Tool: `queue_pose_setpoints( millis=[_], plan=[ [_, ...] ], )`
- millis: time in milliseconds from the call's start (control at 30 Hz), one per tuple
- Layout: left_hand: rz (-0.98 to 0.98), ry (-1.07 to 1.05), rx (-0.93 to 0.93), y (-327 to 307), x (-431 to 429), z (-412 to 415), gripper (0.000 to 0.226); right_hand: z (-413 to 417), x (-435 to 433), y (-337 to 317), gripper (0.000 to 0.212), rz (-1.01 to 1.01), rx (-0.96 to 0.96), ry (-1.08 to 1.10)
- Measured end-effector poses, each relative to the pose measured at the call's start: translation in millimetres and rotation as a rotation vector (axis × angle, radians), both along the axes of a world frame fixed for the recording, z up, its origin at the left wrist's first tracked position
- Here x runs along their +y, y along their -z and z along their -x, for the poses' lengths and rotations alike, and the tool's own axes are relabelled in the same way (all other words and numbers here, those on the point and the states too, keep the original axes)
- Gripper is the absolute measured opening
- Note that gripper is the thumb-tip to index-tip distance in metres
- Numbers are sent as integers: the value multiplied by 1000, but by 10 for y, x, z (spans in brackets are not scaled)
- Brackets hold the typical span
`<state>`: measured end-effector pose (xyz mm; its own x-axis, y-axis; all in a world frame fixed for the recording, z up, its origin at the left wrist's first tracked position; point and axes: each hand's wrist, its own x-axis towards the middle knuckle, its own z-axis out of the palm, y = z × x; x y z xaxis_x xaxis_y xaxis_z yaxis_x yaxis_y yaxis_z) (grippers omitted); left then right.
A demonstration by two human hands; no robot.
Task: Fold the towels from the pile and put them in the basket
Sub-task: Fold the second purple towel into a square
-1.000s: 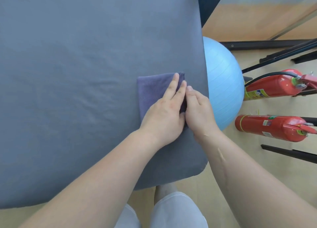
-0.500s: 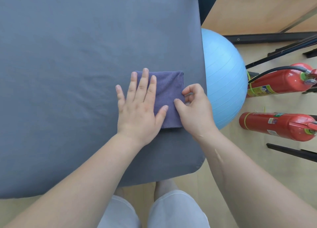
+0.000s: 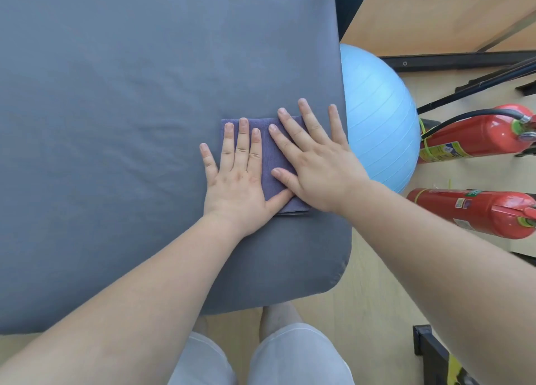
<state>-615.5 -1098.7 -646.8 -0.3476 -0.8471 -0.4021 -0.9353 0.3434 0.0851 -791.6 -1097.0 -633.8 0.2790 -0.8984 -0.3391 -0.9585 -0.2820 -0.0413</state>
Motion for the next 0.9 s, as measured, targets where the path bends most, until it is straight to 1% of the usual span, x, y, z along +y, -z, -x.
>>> queue_pose_setpoints(
  millis=[100,167,233,333,400,467,533,600,633,667,733,833,867,900],
  plan=[
    [20,73,-33,-26,-15,-110,111,115,-156,3,67,-14,-67,-40],
    [37,75,-15,-61,-21,-220,106,143,-143,47,65,-25,-142,-4],
    [48,25,47,-125,-9,-330,100,93,-18,90,66,31,-195,72],
    [37,-97,124,-231,17,-477,97,-77,271,38,67,145,-144,261],
    [26,-147,137,-282,28,-564,101,-262,515,-77,71,130,-112,373],
    [17,-146,130,-309,28,-631,105,-430,762,-184,70,91,-128,394],
    [-15,-121,128,-315,16,-668,106,-494,925,-247,61,93,-207,410],
    [-34,-90,117,-303,-16,-681,106,-423,888,-254,47,158,-312,479],
    [-27,-76,106,-302,-43,-681,106,-369,813,-246,43,195,-340,505],
    [-12,-64,99,-305,-78,-677,106,-319,708,-241,44,220,-352,511],
    [9,-44,103,-329,-182,-660,106,-265,459,-244,58,199,-361,463],
    [-20,38,119,-383,-394,-623,107,-305,82,-275,90,-25,-278,297],
    [-37,73,108,-399,-475,-610,107,-326,-28,-286,96,-98,-223,244],
    [-62,101,86,-415,-555,-592,106,-341,-125,-296,97,-146,-175,203]
  ],
)
